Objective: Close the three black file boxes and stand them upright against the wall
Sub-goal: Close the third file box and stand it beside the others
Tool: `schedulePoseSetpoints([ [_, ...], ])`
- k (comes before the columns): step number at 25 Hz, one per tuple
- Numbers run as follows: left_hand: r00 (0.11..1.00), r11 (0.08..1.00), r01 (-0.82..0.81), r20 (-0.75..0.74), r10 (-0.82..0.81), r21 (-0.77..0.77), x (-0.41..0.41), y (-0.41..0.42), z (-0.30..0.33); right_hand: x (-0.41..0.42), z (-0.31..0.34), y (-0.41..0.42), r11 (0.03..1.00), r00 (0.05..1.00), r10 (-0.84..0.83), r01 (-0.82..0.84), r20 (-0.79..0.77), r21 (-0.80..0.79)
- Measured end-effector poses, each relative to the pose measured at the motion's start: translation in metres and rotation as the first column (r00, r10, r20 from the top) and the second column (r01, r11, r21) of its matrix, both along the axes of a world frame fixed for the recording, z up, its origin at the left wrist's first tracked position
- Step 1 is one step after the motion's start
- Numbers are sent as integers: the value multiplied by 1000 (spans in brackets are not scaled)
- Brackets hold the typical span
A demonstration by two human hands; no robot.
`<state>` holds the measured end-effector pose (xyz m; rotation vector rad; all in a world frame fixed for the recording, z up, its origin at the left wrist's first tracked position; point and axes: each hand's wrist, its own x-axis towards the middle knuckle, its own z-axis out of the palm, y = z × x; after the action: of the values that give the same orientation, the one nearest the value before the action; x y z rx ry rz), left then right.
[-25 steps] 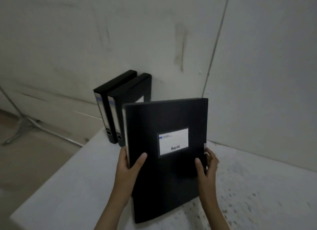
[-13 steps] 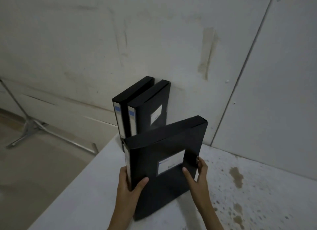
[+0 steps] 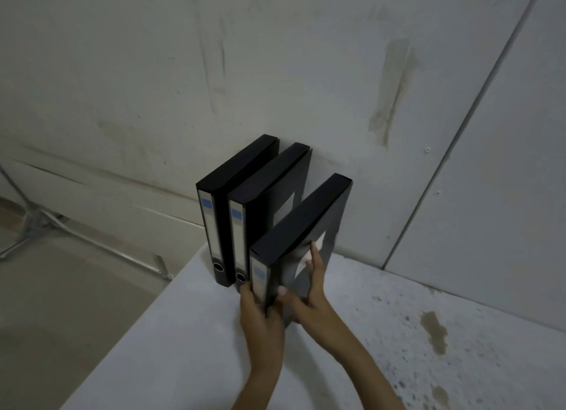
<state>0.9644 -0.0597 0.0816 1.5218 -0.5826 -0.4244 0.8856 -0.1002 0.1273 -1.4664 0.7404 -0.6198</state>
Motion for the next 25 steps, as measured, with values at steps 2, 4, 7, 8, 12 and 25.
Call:
schedulePoseSetpoints([
  [2, 995, 1000, 8, 101, -7, -8, 16, -17, -6, 11, 7, -12, 999, 999, 30, -32, -44, -37],
  [4, 978, 998, -27, 207, 16, 51, 28, -34, -5, 25, 16, -23, 987, 998, 4, -13, -62, -158],
  [7, 990, 1000, -18, 140, 14, 26, 37, -50, -7, 54, 35, -40, 940, 993, -95, 66, -73, -335],
  [8, 996, 1000, -9, 94, 10, -10, 38, -56, -14, 61, 40, -47, 929, 991, -106, 71, -76, -362],
  [12, 969, 971, -218, 145, 202, 103, 38, -69, -8, 72, 44, -63, 908, 989, -93, 36, -117, -417],
  [25, 989, 989, -106, -93, 115, 99, 31, -85, 9, 77, 48, -85, 891, 988, -36, -36, -150, -453],
])
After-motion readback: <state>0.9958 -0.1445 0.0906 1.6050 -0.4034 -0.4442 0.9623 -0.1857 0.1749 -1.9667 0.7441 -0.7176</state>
